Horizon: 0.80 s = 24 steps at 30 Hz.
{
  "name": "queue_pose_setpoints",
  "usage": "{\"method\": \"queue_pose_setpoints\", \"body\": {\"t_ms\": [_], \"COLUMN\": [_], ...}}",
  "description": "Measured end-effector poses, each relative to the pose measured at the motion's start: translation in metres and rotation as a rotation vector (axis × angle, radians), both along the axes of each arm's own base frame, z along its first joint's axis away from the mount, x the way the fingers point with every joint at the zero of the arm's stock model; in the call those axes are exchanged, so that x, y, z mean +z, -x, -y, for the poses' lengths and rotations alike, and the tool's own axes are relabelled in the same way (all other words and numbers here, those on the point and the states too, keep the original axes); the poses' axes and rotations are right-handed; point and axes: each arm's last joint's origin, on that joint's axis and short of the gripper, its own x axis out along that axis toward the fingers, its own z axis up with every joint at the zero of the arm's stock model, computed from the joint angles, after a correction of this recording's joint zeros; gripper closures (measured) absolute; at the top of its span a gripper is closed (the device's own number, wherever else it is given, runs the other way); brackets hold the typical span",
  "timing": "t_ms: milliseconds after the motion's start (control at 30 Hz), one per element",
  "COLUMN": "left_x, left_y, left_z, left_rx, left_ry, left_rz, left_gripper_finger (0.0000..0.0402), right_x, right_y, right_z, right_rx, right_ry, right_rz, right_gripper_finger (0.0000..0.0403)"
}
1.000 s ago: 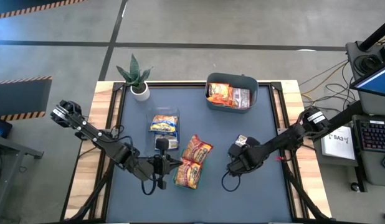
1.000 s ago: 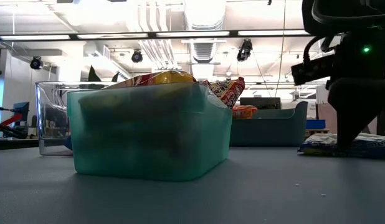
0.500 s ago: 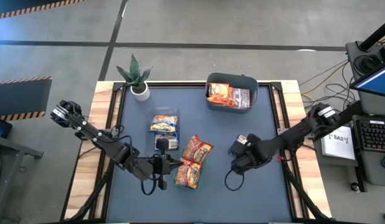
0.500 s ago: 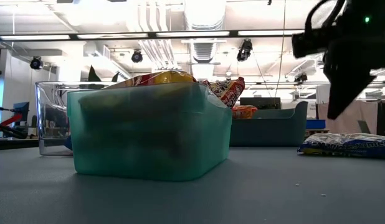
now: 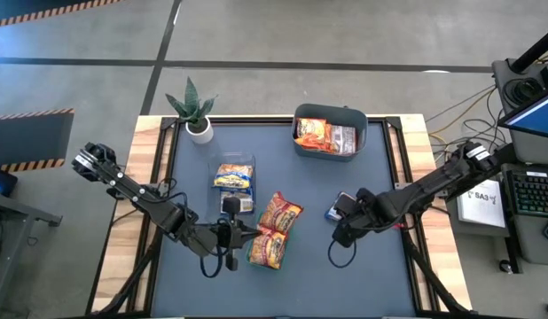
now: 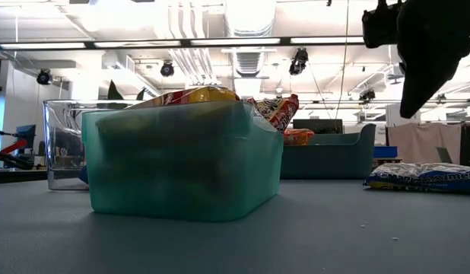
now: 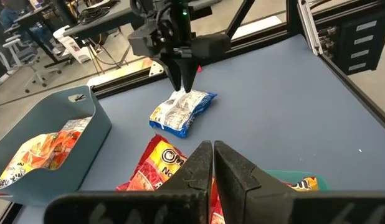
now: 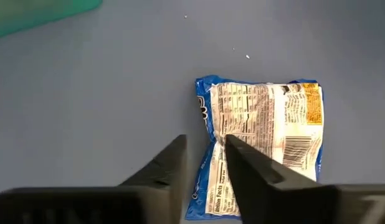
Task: Sort Maruchan noodles
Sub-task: Put the blue noodle pack into the transparent bin
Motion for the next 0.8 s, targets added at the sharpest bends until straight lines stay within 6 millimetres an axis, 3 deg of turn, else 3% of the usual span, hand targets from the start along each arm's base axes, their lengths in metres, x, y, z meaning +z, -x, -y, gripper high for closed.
{"method": "queue_pose_setpoints", "body": {"t_ms": [167, 300, 800], "left_x": [0.0, 0.0, 0.0], "left_y": [0.0, 0.0, 0.0], "left_z": [0.0, 0.0, 0.0], "left_rx": [0.0, 0.0, -0.003], "left_ry": [0.001, 0.001, -0.007], "left_rz": [0.001, 0.002, -0.001], "left_gripper_finger": [0.0402, 0.0402, 0.0402], "right_x": [-0.007, -0.017, -0.063], "right_y": [-0.004, -0.009, -0.022], "right_z": [-0.002, -0.004, -0.012], "right_rx": [0.005, -0.001, -0.049], "right_ry": [0.007, 0.022, 0.057], "right_rz": [-0.025, -0.06, -0.246], "right_gripper_finger": [0.023, 0.0199, 0.0202]}}
